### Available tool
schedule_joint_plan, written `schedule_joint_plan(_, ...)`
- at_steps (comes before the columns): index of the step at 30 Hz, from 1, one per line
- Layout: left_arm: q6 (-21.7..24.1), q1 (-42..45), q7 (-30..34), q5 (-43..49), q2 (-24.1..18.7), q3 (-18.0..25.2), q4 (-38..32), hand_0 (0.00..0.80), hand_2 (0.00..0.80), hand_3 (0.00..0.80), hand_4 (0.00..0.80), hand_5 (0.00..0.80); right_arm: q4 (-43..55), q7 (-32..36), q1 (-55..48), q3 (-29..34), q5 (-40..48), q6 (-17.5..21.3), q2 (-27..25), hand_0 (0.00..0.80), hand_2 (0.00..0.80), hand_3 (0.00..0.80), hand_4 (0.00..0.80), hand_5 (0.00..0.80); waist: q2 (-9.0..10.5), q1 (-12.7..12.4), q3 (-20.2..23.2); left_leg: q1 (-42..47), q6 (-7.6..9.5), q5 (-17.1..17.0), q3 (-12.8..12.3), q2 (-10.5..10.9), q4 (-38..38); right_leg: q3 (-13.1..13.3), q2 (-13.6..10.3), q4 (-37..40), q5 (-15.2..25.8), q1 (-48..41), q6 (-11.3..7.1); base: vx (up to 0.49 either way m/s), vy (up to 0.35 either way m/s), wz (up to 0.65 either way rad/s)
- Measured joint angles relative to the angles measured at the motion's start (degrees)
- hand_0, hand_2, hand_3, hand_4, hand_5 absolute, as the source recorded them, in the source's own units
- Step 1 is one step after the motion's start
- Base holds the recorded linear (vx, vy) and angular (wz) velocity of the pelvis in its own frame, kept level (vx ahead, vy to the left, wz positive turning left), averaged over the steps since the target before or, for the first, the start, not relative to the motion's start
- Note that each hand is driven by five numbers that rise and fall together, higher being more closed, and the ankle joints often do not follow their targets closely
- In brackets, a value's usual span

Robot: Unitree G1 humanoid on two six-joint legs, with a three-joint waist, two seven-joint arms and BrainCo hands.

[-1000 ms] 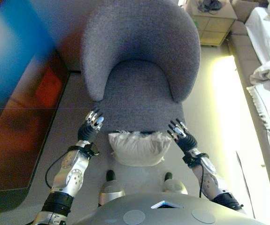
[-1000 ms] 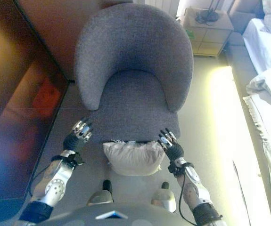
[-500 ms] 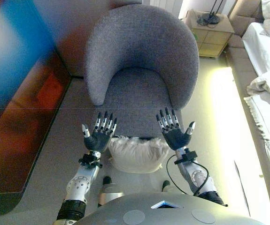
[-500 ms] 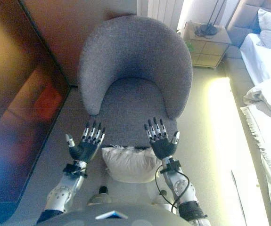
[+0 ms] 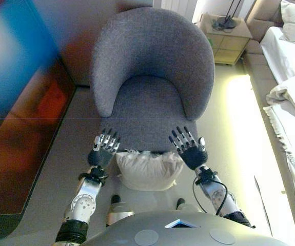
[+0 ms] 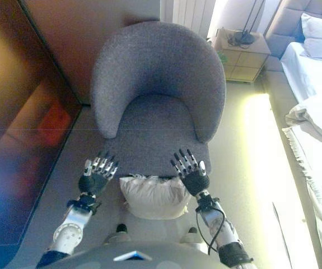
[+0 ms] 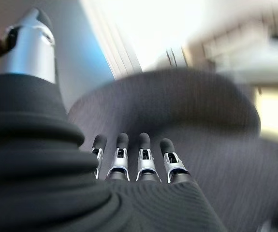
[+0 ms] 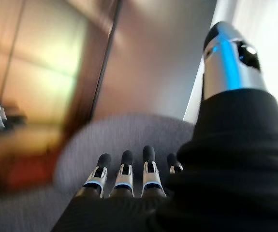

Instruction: Pick up the cushion and take it to the sofa

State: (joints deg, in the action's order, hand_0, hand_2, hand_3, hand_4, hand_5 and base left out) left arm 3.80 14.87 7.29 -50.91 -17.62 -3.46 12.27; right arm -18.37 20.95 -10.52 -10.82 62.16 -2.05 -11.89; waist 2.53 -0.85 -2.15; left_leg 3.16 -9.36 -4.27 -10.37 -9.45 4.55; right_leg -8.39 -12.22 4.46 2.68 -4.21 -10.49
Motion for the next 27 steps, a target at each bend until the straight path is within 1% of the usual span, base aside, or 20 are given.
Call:
schedule_joint_plan(1, 0.9, -0.1, -3.1, 5.5, -1.5, 0.0, 0.1, 0.000, 0.000, 0.000, 0.000, 0.000, -0.3, -3.4, 0.1, -0.2, -5.8, 1.7, -1.8, 0.000, 0.000, 0.000, 0.000, 0.000, 0.01, 0.0, 0.0, -0.2, -0.03, 0.2, 0.0, 0.1, -0.7, 0.2, -0.1, -0.2, 0.0, 0.1, -0.01, -0.004, 0.071, -0.02)
schedule_joint_plan(2, 1.4, -0.1, -5.3, 9.3, -2.9, 0.1, 0.1, 0.000, 0.000, 0.000, 0.000, 0.000, -0.3, -6.2, 0.2, -0.2, -9.9, 2.8, -3.3, 0.000, 0.000, 0.000, 0.000, 0.000, 0.07, 0.0, 0.0, -0.9, -0.08, 0.7, 0.1, 0.1, -1.8, 0.3, -0.2, -0.4, 0.0, 0.3, -0.01, -0.041, 0.080, -0.05)
schedule_joint_plan(4, 1.8, -0.8, -7.5, 12.0, -4.2, 0.1, 0.8, 0.000, 0.000, 0.000, 0.000, 0.000, -1.5, -10.2, 1.5, -0.4, -15.5, 4.4, -5.4, 0.000, 0.000, 0.000, 0.000, 0.000, -0.14, -0.2, -0.2, -2.3, 0.14, 1.7, 0.1, 0.0, -4.2, 0.4, -0.4, -1.4, 0.0, 1.0, 0.02, -0.047, 0.048, -0.05)
schedule_joint_plan(6, 2.2, -3.2, -7.8, 12.2, -3.9, -0.4, 4.1, 0.000, 0.000, 0.000, 0.000, 0.000, -4.9, -12.0, 4.3, -0.3, -18.8, 6.1, -5.7, 0.000, 0.000, 0.000, 0.000, 0.000, -0.57, -0.4, -1.1, -3.4, 0.47, 2.7, -0.2, -0.2, -5.9, -0.6, -0.7, -4.2, -0.1, 3.0, 0.16, -0.008, -0.035, -0.15)
schedule_joint_plan(7, 2.3, -4.2, -7.8, 13.9, -3.8, -1.0, 5.2, 0.000, 0.000, 0.000, 0.000, 0.000, -5.4, -12.5, 5.2, -0.5, -19.4, 6.4, -5.6, 0.000, 0.000, 0.000, 0.000, 0.000, -0.70, -0.4, -1.7, -3.9, 0.62, 3.0, -0.5, -0.2, -6.8, -0.9, -1.0, -6.6, -0.4, 4.7, 0.53, 0.005, -0.115, -0.27)
schedule_joint_plan(9, 2.8, -5.5, -7.3, 16.0, -4.0, -1.3, 6.1, 0.000, 0.000, 0.000, 0.000, 0.000, -5.5, -12.9, 6.7, -1.5, -20.1, 7.1, -4.9, 0.000, 0.000, 0.000, 0.000, 0.000, -0.29, -0.3, -3.7, -5.1, 0.69, 3.7, -0.4, -0.6, -8.5, -0.9, -2.0, -11.1, -1.5, 7.9, 1.05, -0.001, -0.188, -0.23)
schedule_joint_plan(11, 2.9, -7.4, -7.2, 16.4, -4.1, -1.2, 7.2, 0.000, 0.000, 0.000, 0.000, 0.000, -5.6, -13.3, 7.0, -2.1, -20.6, 7.4, -4.2, 0.000, 0.000, 0.000, 0.000, 0.000, -0.03, -0.2, -5.1, -6.3, 0.70, 3.9, 0.1, -0.7, -9.6, -0.7, -2.3, -11.4, -2.1, 9.3, 1.20, -0.009, -0.218, -0.11)
schedule_joint_plan(13, 2.9, -8.4, -7.3, 16.3, -4.0, -1.2, 7.3, 0.000, 0.000, 0.000, 0.000, 0.000, -5.6, -13.3, 7.0, -2.3, -21.0, 7.6, -4.2, 0.000, 0.000, 0.000, 0.000, 0.000, -0.25, 0.0, -5.6, -7.8, 0.71, 3.9, 1.7, -1.0, -10.1, -0.4, -1.9, -11.8, -2.2, 10.4, 1.03, -0.016, -0.204, -0.02)
schedule_joint_plan(15, 3.0, -9.3, -7.5, 16.3, -3.7, -1.6, 7.3, 0.000, 0.000, 0.000, 0.000, 0.000, -5.7, -13.6, 6.8, -2.2, -21.0, 7.9, -4.7, 0.000, 0.000, 0.000, 0.000, 0.000, -1.07, 0.6, -6.6, -9.3, 0.74, 3.8, 3.7, -1.3, -10.8, 0.0, -0.9, -11.6, -2.1, 10.6, 1.16, 0.017, -0.202, 0.16)
schedule_joint_plan(16, 3.1, -9.6, -7.8, 16.3, -3.3, -1.7, 7.3, 0.000, 0.000, 0.000, 0.000, 0.000, -5.7, -14.0, 6.8, -2.2, -21.1, 7.9, -4.9, 0.000, 0.000, 0.000, 0.000, 0.000, -1.58, 0.9, -6.9, -9.8, 0.56, 3.6, 4.0, -1.6, -11.0, -0.2, -0.5, -11.2, -2.0, 10.7, 1.35, 0.089, -0.153, 0.17)
schedule_joint_plan(17, 3.2, -9.5, -8.2, 16.2, -2.8, -1.6, 7.3, 0.000, 0.000, 0.000, 0.000, 0.000, -5.7, -14.2, 7.0, -2.2, -21.5, 7.9, -5.0, 0.000, 0.000, 0.000, 0.000, 0.000, -2.13, 1.3, -7.2, -10.0, 0.33, 3.4, 4.1, -2.0, -10.8, -0.2, 0.0, -10.5, -1.8, 10.5, 1.55, 0.153, -0.150, 0.05)
schedule_joint_plan(18, 3.2, -9.1, -8.6, 16.2, -2.3, -1.6, 7.3, 0.000, 0.000, 0.000, 0.000, 0.000, -5.7, -14.4, 6.8, -2.3, -23.1, 7.9, -5.0, 0.000, 0.000, 0.000, 0.000, 0.000, -2.38, 1.3, -7.2, -9.7, 0.51, 3.0, 4.0, -2.3, -10.1, -0.2, 0.5, -9.6, -1.4, 10.2, 1.80, 0.170, -0.144, -0.01)
schedule_joint_plan(20, 3.2, -8.4, -8.9, 16.1, -1.7, -1.6, 7.3, 0.000, 0.000, 0.000, 0.000, 0.000, -5.7, -14.7, 6.6, -2.4, -25.2, 7.8, -5.0, 0.000, 0.000, 0.000, 0.000, 0.000, -2.35, 1.4, -7.3, -9.1, 0.26, 2.6, 4.0, -2.8, -9.1, -0.4, 1.4, -7.8, -0.5, 8.9, 2.17, 0.122, -0.132, 0.03)
schedule_joint_plan(21, 3.2, -8.2, -9.1, 16.2, -1.3, -1.6, 7.3, 0.000, 0.000, 0.000, 0.000, 0.000, -5.3, -15.2, 6.3, -2.4, -26.3, 7.6, -5.2, 0.000, 0.000, 0.000, 0.000, 0.000, -2.25, 1.4, -7.3, -8.7, -0.24, 2.3, 4.2, -3.0, -8.7, -0.4, 1.8, -7.0, -0.2, 8.0, 2.00, 0.043, -0.098, 0.14)
schedule_joint_plan(23, 3.2, -8.6, -9.3, 16.3, -0.9, -2.1, 7.7, 0.000, 0.000, 0.000, 0.000, 0.000, -5.4, -15.4, 6.2, -2.3, -27.6, 7.4, -5.5, 0.000, 0.000, 0.000, 0.000, 0.000, -2.13, 1.5, -7.2, -8.8, -0.54, 2.1, 4.3, -3.3, -8.8, -0.4, 2.1, -7.0, -0.4, 7.9, 2.06, 0.036, -0.065, 0.09)
schedule_joint_plan(25, 3.3, -9.1, -9.7, 16.3, -0.4, -2.1, 10.0, 0.000, 0.000, 0.000, 0.000, 0.000, -6.3, -15.3, 6.6, -2.4, -28.2, 7.1, -5.6, 0.000, 0.000, 0.000, 0.000, 0.000, -2.27, 1.6, -7.4, -8.9, -0.88, 2.4, 4.2, -3.3, -9.6, -0.3, 2.0, -7.8, -1.1, 7.9, 1.98, 0.099, 0.010, 0.05)
schedule_joint_plan(27, 3.7, -9.6, -10.2, 16.3, -0.1, -2.6, 13.2, 0.000, 0.000, 0.000, 0.000, 0.000, -8.1, -15.3, 7.9, -3.4, -29.2, 6.4, -6.1, 0.000, 0.000, 0.000, 0.000, 0.000, -2.50, 1.5, -8.2, -9.3, -1.02, 3.7, 4.9, -3.4, -12.5, -0.1, 1.8, -9.8, -2.5, 7.6, 1.88, 0.016, 0.177, 0.07)
